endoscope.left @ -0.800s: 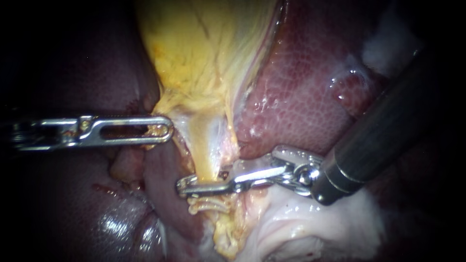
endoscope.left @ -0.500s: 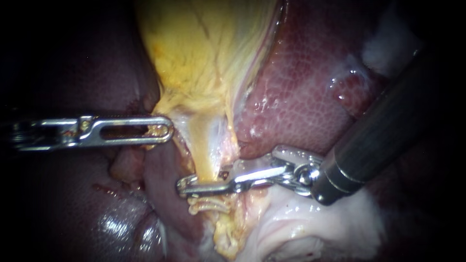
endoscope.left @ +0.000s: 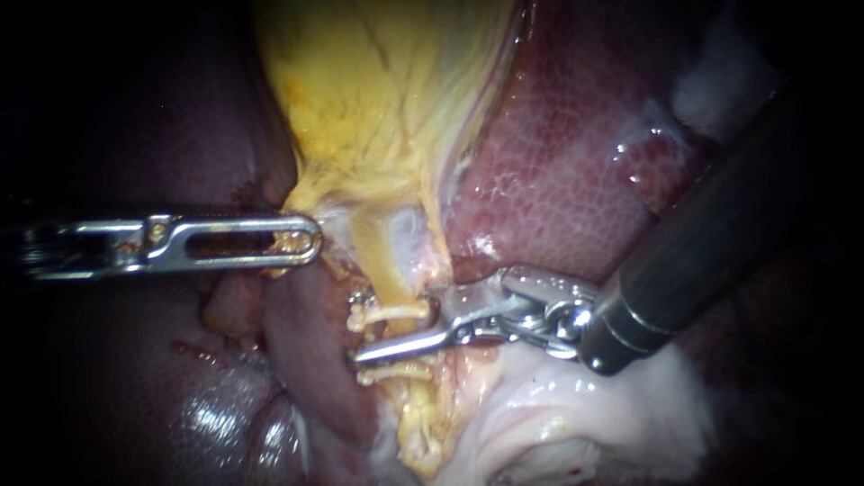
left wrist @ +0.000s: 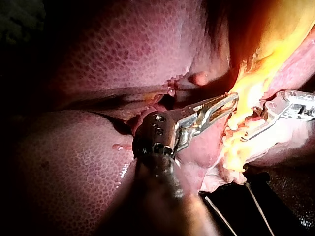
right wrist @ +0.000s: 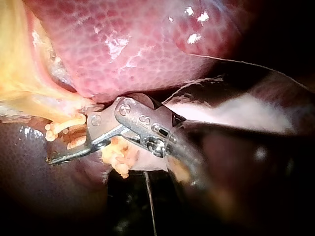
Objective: Going back third clip left tube
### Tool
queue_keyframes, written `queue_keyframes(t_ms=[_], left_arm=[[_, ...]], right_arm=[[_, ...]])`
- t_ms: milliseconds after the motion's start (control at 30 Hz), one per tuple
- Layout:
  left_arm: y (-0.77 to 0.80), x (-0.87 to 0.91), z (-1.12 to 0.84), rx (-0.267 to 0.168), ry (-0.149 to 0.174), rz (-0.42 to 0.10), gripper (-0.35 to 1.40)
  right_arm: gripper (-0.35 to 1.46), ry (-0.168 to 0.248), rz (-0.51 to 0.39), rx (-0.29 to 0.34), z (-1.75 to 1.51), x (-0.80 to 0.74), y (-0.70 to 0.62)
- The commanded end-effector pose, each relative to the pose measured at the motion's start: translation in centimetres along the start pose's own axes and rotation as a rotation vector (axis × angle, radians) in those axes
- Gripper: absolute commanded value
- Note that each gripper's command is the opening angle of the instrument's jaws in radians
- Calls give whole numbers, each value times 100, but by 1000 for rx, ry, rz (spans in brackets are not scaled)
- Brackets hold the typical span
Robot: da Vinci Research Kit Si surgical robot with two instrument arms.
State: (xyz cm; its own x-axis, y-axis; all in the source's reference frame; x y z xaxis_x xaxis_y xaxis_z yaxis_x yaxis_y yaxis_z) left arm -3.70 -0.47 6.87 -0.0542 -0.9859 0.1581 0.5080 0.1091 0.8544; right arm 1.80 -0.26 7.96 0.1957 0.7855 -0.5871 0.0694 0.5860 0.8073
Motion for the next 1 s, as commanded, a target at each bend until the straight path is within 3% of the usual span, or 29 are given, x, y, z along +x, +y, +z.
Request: queue_keyframes(t_ms=[33, 267, 567, 800, 1000], left_arm=[[0, 0, 0, 0, 0, 0, -35], [1, 0, -1, 1, 1, 1, -35], [2, 0, -1, 1, 1, 1, -35], [2, 1, 2, 0, 0, 1, -35], [13, 7, 17, -4, -6, 7, -35]], right_arm=[[60, 0, 2, 0, -5, 0, 1], [60, -5, -17, 14, -38, 4, -10], [60, -3, -84, 19, -109, 47, -44], [60, 31, -161, 6, -150, 91, -69], [60, 9, -193, 10, -160, 96, -81]])
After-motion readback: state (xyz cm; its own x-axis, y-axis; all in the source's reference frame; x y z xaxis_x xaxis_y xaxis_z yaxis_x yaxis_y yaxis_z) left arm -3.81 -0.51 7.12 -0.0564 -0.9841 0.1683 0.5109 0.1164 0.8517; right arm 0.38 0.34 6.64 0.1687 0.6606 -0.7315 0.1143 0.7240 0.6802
